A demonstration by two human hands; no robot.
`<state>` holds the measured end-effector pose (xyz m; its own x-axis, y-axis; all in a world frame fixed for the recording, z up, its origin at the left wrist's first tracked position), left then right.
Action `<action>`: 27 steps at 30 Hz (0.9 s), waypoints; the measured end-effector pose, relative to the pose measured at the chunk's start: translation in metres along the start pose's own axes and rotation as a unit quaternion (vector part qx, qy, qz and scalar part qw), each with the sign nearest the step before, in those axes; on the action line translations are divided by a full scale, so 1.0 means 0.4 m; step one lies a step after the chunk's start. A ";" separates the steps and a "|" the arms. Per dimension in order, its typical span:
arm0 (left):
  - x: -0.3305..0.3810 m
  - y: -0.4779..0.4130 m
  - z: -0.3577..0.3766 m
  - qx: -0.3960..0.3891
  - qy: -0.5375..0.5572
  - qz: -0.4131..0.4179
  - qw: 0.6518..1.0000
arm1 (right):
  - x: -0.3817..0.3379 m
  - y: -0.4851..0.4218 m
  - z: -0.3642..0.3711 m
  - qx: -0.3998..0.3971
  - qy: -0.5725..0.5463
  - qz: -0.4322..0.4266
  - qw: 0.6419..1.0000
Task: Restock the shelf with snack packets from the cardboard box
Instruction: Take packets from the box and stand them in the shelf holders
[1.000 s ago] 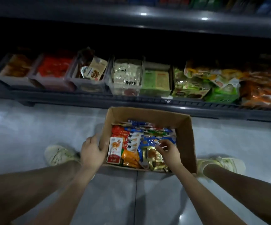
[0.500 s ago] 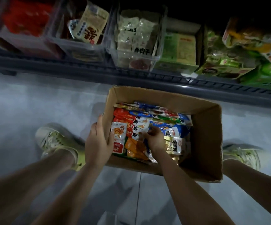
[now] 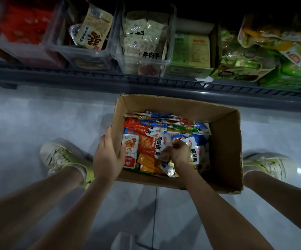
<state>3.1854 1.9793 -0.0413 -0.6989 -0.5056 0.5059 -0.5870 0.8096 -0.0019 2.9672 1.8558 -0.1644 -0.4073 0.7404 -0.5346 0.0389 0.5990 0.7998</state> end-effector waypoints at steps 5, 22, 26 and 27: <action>-0.022 0.000 -0.012 -0.016 0.001 -0.074 0.997 | -0.058 0.068 -0.127 -0.025 -0.030 -0.041 0.998; 0.178 0.027 -0.042 -0.349 0.185 -0.014 0.919 | -0.171 0.262 -0.027 -0.300 -0.060 -0.101 0.947; 0.049 -0.015 -0.114 -0.172 0.218 -0.124 0.953 | -0.106 0.177 -0.006 -0.206 -0.080 -0.075 0.972; 0.012 -0.022 -0.131 -0.124 0.236 -0.161 0.950 | -0.090 0.154 -0.007 -0.177 -0.074 -0.074 0.979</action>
<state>3.2085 1.9853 0.0064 -0.2044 -0.5959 0.7766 -0.5835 0.7112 0.3922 2.9816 1.8652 -0.0949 -0.2480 0.7055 -0.6639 -0.3393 0.5786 0.7417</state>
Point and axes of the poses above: each hand's wrist, its own y-axis away from the middle knuckle, its own z-axis out of the palm, x = y × z, the point moved 9 cm from there along -y, towards the middle knuckle, and after that the axes turned 4 degrees about z, right-handed, at the moved point
